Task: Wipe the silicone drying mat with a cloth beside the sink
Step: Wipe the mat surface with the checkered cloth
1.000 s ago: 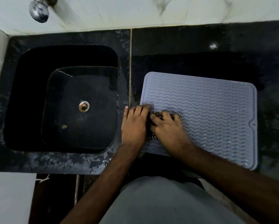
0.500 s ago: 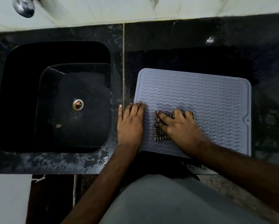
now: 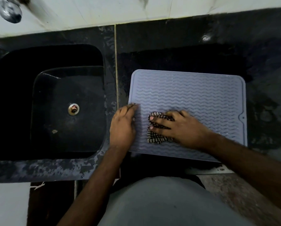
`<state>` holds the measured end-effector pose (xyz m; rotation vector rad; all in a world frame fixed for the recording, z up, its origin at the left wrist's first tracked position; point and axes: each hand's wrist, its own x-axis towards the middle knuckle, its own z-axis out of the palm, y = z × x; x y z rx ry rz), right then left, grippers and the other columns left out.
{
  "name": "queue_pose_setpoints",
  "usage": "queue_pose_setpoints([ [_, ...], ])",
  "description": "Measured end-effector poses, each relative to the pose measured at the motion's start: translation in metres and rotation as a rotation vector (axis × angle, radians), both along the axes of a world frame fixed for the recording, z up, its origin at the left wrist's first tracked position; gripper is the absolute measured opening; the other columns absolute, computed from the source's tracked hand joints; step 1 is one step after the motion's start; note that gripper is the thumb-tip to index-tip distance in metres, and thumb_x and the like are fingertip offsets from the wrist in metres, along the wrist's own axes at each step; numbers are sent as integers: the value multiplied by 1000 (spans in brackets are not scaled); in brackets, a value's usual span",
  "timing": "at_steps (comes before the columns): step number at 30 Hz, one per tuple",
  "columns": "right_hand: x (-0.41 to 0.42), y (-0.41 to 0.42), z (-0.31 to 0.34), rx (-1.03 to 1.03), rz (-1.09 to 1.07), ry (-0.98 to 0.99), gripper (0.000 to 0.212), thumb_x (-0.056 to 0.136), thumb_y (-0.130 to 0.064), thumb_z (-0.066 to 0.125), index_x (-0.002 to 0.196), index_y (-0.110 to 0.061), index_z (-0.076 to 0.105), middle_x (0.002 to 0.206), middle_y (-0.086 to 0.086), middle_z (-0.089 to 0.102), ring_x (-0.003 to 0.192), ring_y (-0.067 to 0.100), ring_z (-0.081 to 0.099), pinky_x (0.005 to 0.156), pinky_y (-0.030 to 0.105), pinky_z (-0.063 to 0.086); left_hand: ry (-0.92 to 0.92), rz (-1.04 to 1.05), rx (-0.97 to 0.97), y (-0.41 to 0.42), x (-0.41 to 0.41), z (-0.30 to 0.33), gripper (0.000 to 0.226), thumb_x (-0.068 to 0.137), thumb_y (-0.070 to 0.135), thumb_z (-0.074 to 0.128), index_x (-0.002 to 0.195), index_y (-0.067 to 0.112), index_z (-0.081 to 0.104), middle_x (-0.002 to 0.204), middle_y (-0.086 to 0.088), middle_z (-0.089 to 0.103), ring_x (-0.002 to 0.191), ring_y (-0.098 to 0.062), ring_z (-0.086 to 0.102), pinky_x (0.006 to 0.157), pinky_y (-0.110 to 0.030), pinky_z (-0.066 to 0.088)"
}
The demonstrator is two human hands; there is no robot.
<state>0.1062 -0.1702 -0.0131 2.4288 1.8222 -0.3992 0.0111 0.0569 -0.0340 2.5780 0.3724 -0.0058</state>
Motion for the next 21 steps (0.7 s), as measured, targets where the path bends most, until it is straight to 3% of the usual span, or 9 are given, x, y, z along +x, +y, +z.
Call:
queue_pose_setpoints([
  [4, 0, 4, 4, 223, -183, 217, 68, 80, -9, 57, 143, -35, 48, 150, -10, 44, 107, 25, 45, 86, 43, 46, -51, -27, -143, 15, -5, -3, 63, 86, -7, 55, 143, 18, 57, 139, -1, 60, 124, -22, 53, 109, -37, 41],
  [8, -11, 42, 18, 271, -317, 138, 73, 84, -7, 48, 148, -39, 37, 156, -12, 35, 97, 24, 42, 81, 38, 43, -33, 49, -288, 20, -8, -4, 71, 87, -1, 62, 153, 20, 45, 139, 1, 62, 126, -20, 54, 111, -36, 40],
  [12, -31, 73, 2, 115, -295, 76, 55, 96, -17, 40, 143, -44, 40, 157, -11, 30, 115, 31, 38, 93, 47, 43, -35, 84, -266, 17, -11, -6, 70, 90, 0, 61, 155, 10, 37, 139, 34, 50, 139, -13, 49, 125, -41, 17],
  [15, -34, 74, -4, 84, -311, 63, 52, 96, -18, 48, 141, -42, 42, 153, -13, 35, 113, 32, 38, 92, 47, 45, -46, 94, -283, 18, -9, -6, 66, 91, -3, 58, 154, 8, 40, 127, 57, 40, 138, -12, 47, 124, -31, 19],
  [17, -32, 79, 3, 103, -313, 87, 55, 95, -15, 35, 144, -39, 38, 155, -13, 31, 112, 30, 37, 91, 46, 46, -30, 97, -292, 18, -9, -7, 66, 91, -5, 59, 154, 7, 40, 126, 64, 32, 132, -4, 42, 116, -22, 27],
  [18, -33, 82, 8, 126, -315, 102, 58, 93, -13, 30, 145, -37, 37, 157, -12, 28, 111, 29, 37, 89, 45, 46, -20, 100, -308, 19, -9, -7, 69, 91, -6, 59, 155, 7, 38, 130, 57, 38, 130, -3, 41, 113, -20, 30],
  [21, -34, 87, 12, 189, -255, 97, 54, 91, -13, 34, 140, -34, 45, 155, -9, 32, 109, 28, 40, 87, 46, 46, 26, 121, -354, 26, -11, -3, 78, 90, -4, 60, 159, 11, 28, 137, 10, 61, 131, -15, 49, 112, -29, 38],
])
